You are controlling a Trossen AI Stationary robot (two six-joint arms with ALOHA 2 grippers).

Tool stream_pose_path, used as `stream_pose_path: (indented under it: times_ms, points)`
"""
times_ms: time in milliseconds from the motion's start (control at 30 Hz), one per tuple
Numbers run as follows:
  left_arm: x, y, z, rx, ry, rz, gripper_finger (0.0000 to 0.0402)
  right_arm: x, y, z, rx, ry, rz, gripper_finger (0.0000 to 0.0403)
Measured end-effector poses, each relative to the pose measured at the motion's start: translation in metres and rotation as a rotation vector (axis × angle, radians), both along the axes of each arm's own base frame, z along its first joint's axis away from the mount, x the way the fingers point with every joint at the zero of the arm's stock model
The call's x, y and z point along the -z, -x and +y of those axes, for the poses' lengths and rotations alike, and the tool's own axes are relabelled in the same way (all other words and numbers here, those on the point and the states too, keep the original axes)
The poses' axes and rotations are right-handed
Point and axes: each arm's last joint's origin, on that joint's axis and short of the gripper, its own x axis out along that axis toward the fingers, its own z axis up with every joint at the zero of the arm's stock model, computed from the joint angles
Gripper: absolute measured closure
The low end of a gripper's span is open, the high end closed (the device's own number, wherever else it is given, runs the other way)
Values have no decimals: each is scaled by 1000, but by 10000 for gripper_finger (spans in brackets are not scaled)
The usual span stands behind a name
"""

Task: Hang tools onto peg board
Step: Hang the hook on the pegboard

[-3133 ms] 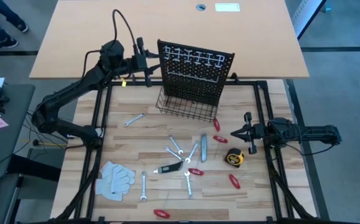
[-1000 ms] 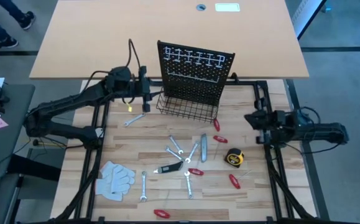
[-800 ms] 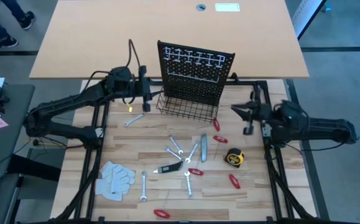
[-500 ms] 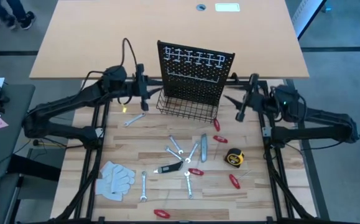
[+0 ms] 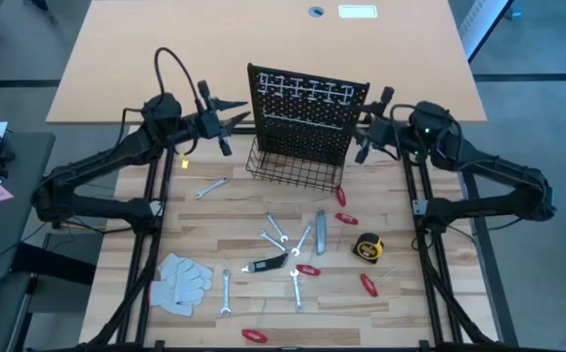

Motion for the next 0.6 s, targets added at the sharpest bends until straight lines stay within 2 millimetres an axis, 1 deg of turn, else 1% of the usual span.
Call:
stream_pose_path:
  times_ms: [133,333,500,600]
  points:
    - [1,1,2,-10,8,8,296,-7,0,-3,13,8,-16,252]
    - [2,1,1,25,13,22,296,-10,-1,3,-14,8,-24,261]
    - [2,1,1,26,14,22,296,-8,-4,9,-47,2,-8,245]
    - [2,1,1,26,9,17,296,-8,-4,9,0,0,-8,226]
